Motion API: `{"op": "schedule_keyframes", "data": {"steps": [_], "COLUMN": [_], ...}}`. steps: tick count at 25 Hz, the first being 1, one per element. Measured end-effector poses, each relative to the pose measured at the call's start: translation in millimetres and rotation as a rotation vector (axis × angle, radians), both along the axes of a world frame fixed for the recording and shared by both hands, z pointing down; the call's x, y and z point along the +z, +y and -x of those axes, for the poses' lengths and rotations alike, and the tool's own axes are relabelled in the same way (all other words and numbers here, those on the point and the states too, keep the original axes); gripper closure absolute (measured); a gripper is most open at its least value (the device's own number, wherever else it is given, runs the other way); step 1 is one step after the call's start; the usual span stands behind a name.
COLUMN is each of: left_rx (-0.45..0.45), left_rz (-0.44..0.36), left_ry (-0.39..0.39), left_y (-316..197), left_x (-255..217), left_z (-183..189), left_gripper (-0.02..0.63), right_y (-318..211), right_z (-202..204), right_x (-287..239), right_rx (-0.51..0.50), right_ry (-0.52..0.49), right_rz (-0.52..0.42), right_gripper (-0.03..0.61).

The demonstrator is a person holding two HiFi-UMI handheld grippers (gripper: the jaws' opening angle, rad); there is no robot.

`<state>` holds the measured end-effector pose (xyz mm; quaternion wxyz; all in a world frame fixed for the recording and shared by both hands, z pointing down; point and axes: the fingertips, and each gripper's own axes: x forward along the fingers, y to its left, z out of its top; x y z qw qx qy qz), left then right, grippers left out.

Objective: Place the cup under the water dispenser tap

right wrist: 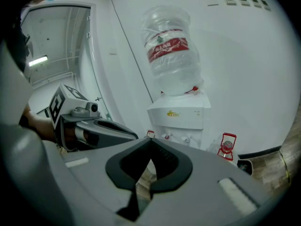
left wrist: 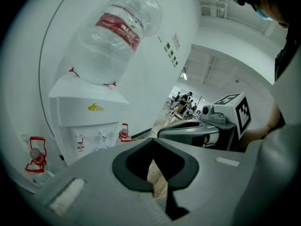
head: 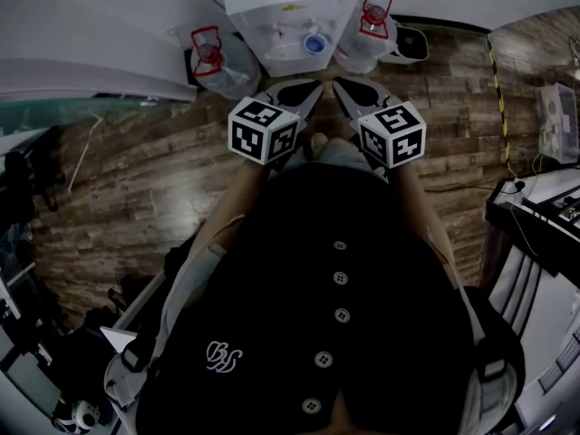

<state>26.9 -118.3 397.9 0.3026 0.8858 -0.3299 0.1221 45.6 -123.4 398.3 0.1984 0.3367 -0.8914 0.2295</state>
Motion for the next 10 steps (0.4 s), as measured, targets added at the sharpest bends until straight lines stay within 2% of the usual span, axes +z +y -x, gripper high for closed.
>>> {"op": "schedule_keyframes", "data": {"steps": [10], "left_rx": [-0.013], "left_rz": [-0.003], "left_ry": [0.005], "left_y": [10.6], "left_x": [-1.5], "left_z": [5.1], "left_gripper": [0.614], "right_y": [9.4], "right_z": [1.1], "right_x": [-0.9], "right_rx": [0.004], "right_ry": [0.005], "right_rz": [-0.002], "right_gripper": [0.58]}}
